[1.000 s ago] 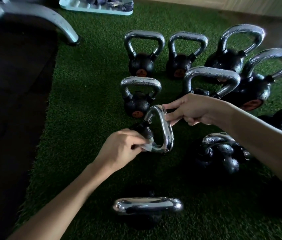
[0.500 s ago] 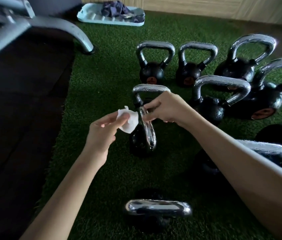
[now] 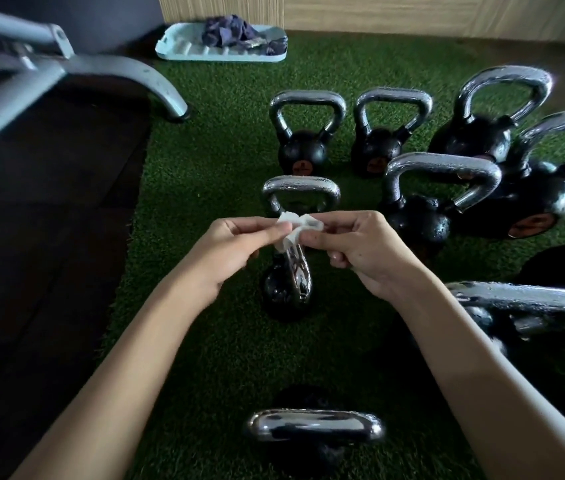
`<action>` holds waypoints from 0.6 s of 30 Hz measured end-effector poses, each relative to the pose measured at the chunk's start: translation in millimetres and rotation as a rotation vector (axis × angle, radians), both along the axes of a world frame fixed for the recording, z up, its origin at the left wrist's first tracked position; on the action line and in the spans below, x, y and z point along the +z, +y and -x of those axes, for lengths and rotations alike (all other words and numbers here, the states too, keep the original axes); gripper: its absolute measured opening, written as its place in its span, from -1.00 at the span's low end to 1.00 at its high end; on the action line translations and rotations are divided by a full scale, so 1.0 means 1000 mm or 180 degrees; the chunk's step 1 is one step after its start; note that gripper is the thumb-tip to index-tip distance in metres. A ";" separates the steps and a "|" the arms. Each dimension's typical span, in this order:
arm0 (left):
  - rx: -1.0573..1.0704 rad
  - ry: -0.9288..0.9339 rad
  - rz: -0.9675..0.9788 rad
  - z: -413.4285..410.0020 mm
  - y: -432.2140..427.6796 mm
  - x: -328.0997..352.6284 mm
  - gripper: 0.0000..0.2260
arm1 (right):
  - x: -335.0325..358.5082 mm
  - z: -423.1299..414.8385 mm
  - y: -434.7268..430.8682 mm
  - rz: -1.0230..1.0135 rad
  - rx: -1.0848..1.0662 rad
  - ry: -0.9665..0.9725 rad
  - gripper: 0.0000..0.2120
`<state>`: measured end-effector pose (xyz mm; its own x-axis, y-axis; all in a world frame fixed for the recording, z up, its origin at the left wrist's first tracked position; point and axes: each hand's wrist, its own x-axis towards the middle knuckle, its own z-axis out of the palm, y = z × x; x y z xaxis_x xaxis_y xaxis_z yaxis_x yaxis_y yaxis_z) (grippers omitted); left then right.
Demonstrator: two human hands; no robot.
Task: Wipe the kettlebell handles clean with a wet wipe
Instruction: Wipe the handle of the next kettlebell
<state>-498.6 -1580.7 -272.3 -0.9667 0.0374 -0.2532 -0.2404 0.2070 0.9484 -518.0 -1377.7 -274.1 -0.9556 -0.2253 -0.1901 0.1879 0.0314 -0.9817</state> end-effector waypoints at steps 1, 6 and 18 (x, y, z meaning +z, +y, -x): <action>-0.0004 0.0018 0.0247 0.001 -0.001 0.001 -0.71 | -0.001 -0.001 0.003 -0.0055 -0.0178 0.0043 -0.79; 0.0279 0.0053 0.2005 0.003 0.022 -0.008 -0.35 | -0.012 -0.007 0.021 -0.1271 -0.1207 0.0736 -0.81; 0.0150 -0.0343 0.1194 -0.022 -0.043 -0.021 -0.33 | -0.048 -0.008 0.007 -0.1530 -0.0312 0.0820 -0.82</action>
<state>-476.8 -1623.9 -292.9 -0.9323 -0.1208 -0.3408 -0.3518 0.5209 0.7777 -510.2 -1370.6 -321.8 -0.9969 -0.0784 -0.0068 -0.0320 0.4819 -0.8757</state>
